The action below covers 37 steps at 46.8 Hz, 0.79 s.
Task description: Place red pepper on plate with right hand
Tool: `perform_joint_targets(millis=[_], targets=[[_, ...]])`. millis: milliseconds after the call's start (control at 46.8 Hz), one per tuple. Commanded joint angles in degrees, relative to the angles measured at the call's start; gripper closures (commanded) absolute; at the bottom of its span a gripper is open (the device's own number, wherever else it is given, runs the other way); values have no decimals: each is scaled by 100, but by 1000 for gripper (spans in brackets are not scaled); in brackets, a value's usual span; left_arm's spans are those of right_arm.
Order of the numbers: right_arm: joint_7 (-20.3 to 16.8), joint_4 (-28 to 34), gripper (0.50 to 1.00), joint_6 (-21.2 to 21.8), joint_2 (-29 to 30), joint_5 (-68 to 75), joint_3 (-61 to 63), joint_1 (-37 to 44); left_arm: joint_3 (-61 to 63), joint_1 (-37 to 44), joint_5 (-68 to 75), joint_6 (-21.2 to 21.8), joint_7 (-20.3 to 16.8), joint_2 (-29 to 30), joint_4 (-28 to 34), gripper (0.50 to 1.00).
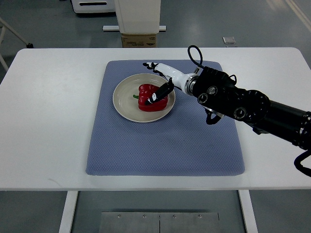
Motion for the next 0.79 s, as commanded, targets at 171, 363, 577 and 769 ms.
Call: perform_joint_targets(millis=[171, 363, 577, 769], targets=[[0, -2, 505, 1, 0, 202, 500, -44, 0, 1, 0, 0, 0, 0, 0, 500], [0, -2, 505, 1, -184, 589, 913, -132, 0, 1, 0, 0, -9, 0, 0, 500], [0, -2, 505, 1, -554, 625, 1879, -580, 0, -8, 0, 0, 0, 0, 0, 500], [26, -63, 505, 1, -738, 625, 2749, -905, 0, 1, 0, 0, 0, 0, 0, 500]])
